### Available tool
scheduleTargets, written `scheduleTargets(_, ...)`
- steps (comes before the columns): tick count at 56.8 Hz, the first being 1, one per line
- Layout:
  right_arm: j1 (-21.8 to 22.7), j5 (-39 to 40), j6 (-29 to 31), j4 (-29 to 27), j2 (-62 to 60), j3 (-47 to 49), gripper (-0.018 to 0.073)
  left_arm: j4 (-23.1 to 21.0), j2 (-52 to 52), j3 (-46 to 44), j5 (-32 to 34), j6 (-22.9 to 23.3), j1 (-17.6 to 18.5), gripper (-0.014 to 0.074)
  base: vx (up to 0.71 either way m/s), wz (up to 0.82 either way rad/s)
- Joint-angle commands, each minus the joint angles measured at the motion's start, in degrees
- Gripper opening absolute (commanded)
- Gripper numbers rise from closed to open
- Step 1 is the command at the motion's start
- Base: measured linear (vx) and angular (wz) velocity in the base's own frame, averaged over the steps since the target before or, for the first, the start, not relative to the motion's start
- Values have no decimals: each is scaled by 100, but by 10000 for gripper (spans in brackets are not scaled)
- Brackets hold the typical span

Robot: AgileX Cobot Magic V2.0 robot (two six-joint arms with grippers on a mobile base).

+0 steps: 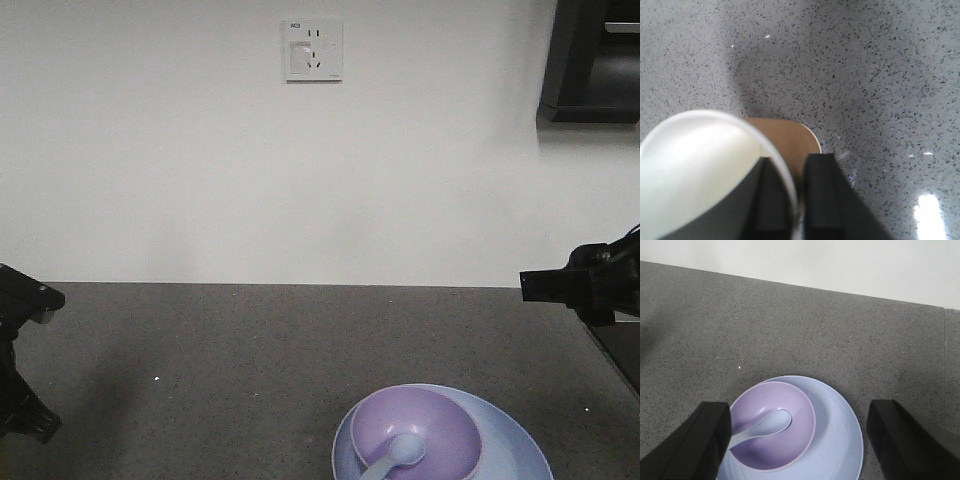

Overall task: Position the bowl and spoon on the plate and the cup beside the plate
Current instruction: 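Grasp the brown paper cup with the left gripper and lift it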

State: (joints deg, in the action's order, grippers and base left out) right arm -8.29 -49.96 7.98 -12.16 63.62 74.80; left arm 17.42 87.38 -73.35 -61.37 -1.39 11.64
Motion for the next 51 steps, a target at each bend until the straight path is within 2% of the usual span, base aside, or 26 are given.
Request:
scheduleTargets(1,16,375,30,-39,-104,203,592,117,-210,-147,194,59,-12,28,0,0)
scheduleTargets(3,16,375,30,-39,-104,203,592,117,-217,-147,194,53,-12,-10,0,0)
scheduleTargets(15,16,362,30,-39,-104,203,592,80,-316,-389,-25,53,9,-8,0,0)
scheduleTargets(18,16,362,30,-39,-104,203,592,-48,-382,-550,-82,44,11,-8,0,0)
scheduleTargets(24,16,362,30,-39,-104,203,592,-624,-500,-1030,-160,-119,16,-6,0,0)
scheduleTargets(30,16,363,30,-34,-104,203,592,-1627,-532,-1628,-200,-644,151,-3,0,0)
scheduleTargets(34,16,369,30,-34,-104,203,592,-2061,-503,-1904,-205,-888,358,-1,0,0)
scheduleTargets(39,16,374,30,-34,-104,203,592,-2297,-400,-2177,-205,-895,711,0,0,0)
scheduleTargets(51,16,390,30,-34,-104,203,592,-2170,225,-2591,-192,-660,1720,0,0,0)
